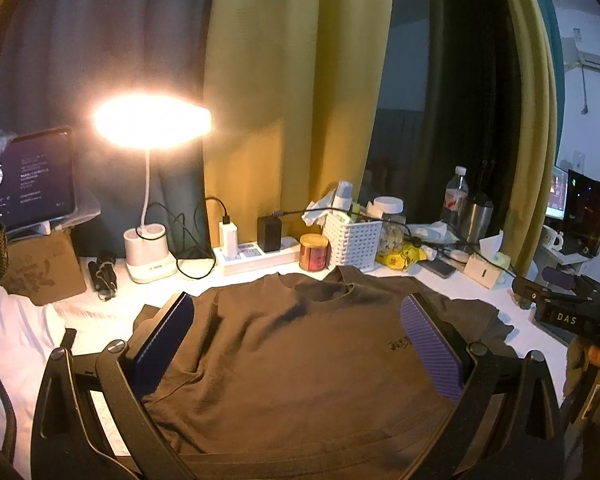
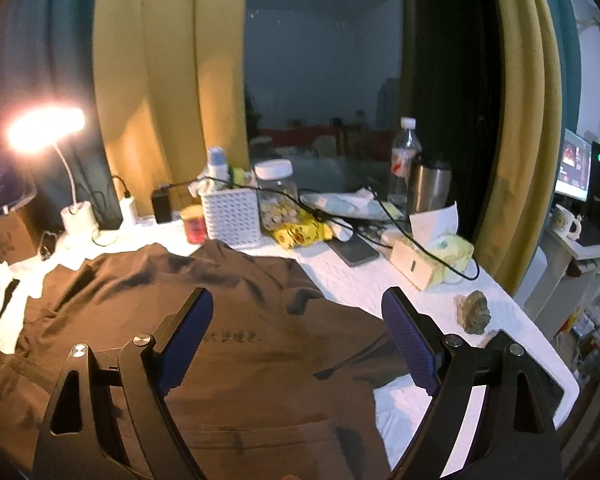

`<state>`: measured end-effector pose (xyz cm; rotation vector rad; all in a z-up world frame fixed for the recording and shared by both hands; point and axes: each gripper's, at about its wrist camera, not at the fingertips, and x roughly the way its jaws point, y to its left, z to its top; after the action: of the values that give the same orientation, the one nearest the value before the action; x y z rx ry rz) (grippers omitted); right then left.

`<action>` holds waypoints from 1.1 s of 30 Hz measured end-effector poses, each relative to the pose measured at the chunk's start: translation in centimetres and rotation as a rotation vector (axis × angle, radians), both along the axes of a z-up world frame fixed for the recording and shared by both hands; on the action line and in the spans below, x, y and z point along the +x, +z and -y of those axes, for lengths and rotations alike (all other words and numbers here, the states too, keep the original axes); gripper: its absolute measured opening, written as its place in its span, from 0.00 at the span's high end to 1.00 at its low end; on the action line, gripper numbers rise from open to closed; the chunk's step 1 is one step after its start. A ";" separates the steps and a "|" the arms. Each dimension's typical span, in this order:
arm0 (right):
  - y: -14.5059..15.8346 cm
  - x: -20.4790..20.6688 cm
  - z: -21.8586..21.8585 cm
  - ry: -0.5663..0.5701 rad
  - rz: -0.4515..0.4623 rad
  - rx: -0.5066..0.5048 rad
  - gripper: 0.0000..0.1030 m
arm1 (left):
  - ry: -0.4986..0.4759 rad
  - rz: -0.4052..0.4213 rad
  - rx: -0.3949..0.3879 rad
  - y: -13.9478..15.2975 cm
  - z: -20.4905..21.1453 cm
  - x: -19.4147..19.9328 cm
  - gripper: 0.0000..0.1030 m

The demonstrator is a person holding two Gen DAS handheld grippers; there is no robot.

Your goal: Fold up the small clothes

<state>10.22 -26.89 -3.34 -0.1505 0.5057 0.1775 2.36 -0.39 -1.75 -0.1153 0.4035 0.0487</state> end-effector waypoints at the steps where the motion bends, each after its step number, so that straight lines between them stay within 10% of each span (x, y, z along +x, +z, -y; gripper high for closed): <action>1: -0.4 0.5 0.2 0.006 -0.013 -0.003 0.14 | 0.001 -0.009 0.000 -0.2 0.0 0.4 0.01; 17: -8.0 8.0 0.5 0.107 -0.237 -0.094 0.25 | 0.021 -0.170 -0.027 -4.5 -0.4 6.3 0.01; 24: -11.2 9.6 -0.4 0.122 -0.302 -0.226 0.42 | 0.030 -0.205 -0.040 -5.7 -1.3 7.5 0.01; 33: -11.8 10.0 0.1 0.133 -0.320 -0.239 0.92 | 0.026 -0.223 -0.059 -6.5 -1.9 8.0 0.01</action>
<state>20.25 -26.97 -15.09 -0.3931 0.8367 0.2729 10.33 1.55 -8.29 -0.1743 0.6265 0.0753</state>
